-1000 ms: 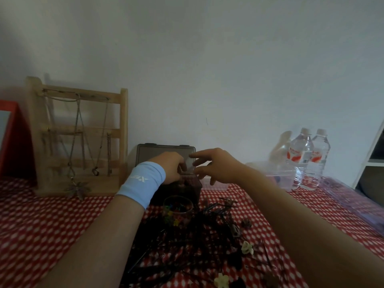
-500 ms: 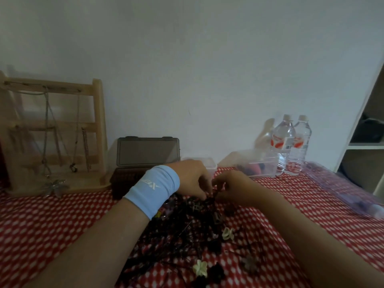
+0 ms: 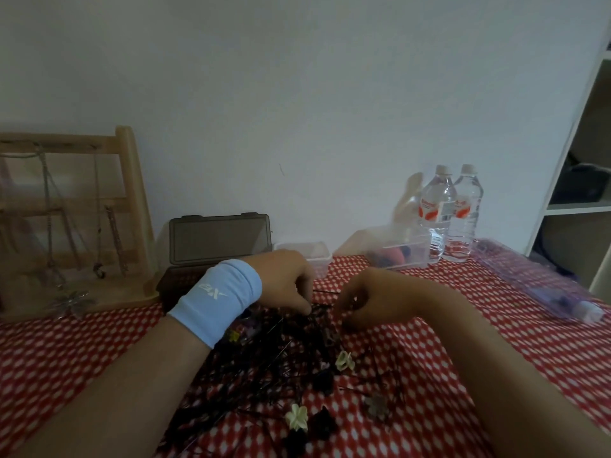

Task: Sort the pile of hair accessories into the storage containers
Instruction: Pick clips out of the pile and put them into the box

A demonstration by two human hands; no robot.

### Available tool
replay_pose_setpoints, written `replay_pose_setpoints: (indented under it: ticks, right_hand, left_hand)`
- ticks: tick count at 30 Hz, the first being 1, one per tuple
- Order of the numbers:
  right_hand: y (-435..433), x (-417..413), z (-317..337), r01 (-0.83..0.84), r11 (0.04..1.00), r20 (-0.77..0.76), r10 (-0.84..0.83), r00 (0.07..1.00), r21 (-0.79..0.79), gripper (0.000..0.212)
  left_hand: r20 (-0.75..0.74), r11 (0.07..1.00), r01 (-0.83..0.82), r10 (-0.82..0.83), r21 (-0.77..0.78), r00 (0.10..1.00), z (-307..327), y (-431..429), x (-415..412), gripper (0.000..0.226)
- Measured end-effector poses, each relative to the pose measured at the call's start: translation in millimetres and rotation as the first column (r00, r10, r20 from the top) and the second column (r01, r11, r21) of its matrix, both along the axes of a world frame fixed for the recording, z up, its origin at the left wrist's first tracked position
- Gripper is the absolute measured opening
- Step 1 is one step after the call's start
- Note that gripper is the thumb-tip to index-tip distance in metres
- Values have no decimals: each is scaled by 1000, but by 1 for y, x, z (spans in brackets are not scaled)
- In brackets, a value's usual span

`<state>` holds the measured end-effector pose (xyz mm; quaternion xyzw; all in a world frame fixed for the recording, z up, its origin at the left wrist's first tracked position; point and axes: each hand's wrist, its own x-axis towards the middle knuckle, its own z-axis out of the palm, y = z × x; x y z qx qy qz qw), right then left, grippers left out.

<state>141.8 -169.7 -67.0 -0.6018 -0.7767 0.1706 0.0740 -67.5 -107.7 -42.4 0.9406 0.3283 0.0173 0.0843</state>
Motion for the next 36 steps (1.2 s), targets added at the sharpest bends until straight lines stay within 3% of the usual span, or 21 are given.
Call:
replay_pose_setpoints:
  ticks: [3, 9, 16, 20, 26, 31, 36]
  right_hand:
    - [2, -3, -6, -3, 999, 12, 4, 1000, -53, 24]
    - [-2, -1, 0, -26, 999, -45, 25, 999, -40, 21]
    - [-17, -11, 16, -166, 969, -118, 146, 982, -182, 29]
    - [-18, -22, 15, -199, 959, 10, 206, 979, -201, 31]
    - [-19, -30, 15, -174, 968, 63, 188, 980, -182, 24]
    - [-19, -24, 21, -152, 968, -78, 139, 987, -198, 12]
    - [-7, -30, 23, -108, 985, -64, 101, 993, -133, 13]
  left_hand:
    - [70, 996, 76, -73, -41, 995, 2, -6, 5, 13]
    - [-100, 982, 161, -171, -100, 980, -17, -17, 23, 31]
    - [-40, 993, 94, -98, -77, 994, -12, -12, 15, 19]
    - [52, 995, 62, -58, -83, 997, 3, -5, -1, 22]
    - [164, 998, -48, 55, -48, 985, 17, 7, -22, 21]
    - [226, 995, -104, 103, -12, 968, 23, 18, -39, 19]
    - [244, 987, -159, 153, 2, 958, 24, 33, -56, 21]
